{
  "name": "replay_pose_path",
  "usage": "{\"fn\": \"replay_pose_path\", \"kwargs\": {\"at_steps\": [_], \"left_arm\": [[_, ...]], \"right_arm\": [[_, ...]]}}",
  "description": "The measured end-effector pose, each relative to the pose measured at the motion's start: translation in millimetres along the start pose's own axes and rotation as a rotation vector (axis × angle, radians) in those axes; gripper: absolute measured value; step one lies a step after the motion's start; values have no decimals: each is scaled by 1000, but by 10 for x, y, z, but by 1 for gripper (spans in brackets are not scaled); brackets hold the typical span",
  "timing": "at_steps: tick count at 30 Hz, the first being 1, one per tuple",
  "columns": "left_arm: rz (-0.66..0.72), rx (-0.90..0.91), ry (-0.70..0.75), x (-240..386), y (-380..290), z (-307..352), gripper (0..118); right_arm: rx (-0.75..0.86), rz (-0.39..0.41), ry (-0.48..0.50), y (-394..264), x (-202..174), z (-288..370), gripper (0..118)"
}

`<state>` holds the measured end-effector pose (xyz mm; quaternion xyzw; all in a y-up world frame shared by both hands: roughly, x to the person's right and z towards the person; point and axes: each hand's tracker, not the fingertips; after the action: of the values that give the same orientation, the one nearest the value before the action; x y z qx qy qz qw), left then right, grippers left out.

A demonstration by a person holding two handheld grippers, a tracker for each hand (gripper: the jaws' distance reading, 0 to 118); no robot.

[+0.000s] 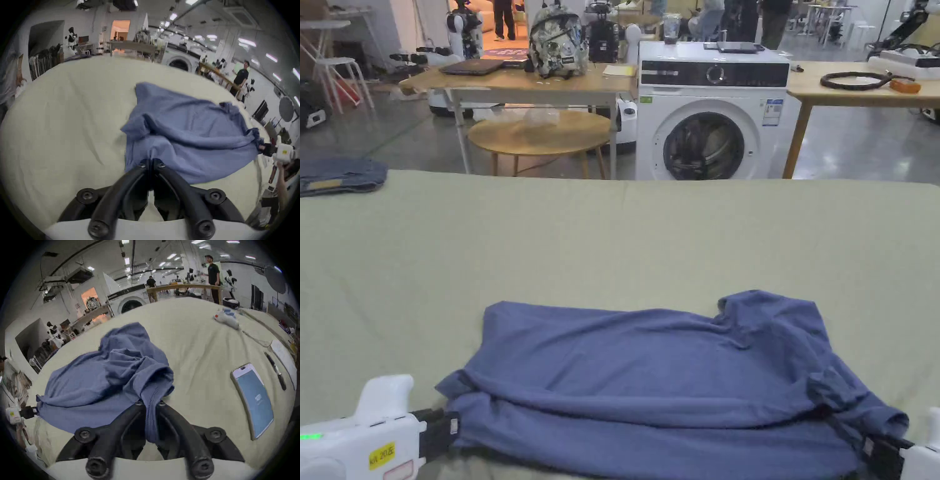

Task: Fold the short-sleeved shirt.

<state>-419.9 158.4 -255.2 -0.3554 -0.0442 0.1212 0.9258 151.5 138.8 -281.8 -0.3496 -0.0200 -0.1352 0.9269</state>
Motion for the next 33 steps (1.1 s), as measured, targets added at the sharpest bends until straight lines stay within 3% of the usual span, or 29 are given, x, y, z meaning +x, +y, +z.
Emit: {"fn": "replay_pose_path", "kwargs": {"at_steps": [4, 10, 15, 16, 18, 19, 20, 22, 24, 28, 32, 33], "left_arm": [[-12, 36, -4, -7, -55, 448, 0], [24, 43, -14, -8, -685, 1130, 0], [41, -28, 1, 36, -1221, 1386, 0], [45, -25, -6, 23, -1308, 1400, 3], [57, -24, -24, 49, -1383, 1358, 44], [75, -78, -25, 17, -1413, 1301, 66], [87, -108, -20, 3, -1417, 1252, 70], [84, -126, 12, 29, -1463, 1223, 70], [65, -1, -8, 103, -1349, 1304, 69], [-16, 204, -17, 439, -1019, 1518, 69], [-115, 326, -34, 783, -696, 1683, 67], [-142, 348, -33, 864, -637, 1704, 62]], "right_arm": [[20, -14, 22, -16, 72, 374, 6], [-15, -36, 23, -498, 274, 987, 6], [-71, 17, -6, -989, 355, 1267, 7], [-70, 20, -4, -1049, 357, 1264, 15], [-78, 25, -1, -1104, 355, 1209, 63], [-92, 35, -15, -1117, 340, 1177, 70], [-89, 43, -30, -1136, 333, 1165, 70], [-91, 38, -14, -1135, 356, 1161, 70], [-58, 38, 18, -1105, 291, 1262, 70], [114, 185, 51, -879, 5, 1549, 70], [228, 276, 140, -601, -367, 1703, 69], [243, 294, 156, -545, -373, 1681, 63]]}}
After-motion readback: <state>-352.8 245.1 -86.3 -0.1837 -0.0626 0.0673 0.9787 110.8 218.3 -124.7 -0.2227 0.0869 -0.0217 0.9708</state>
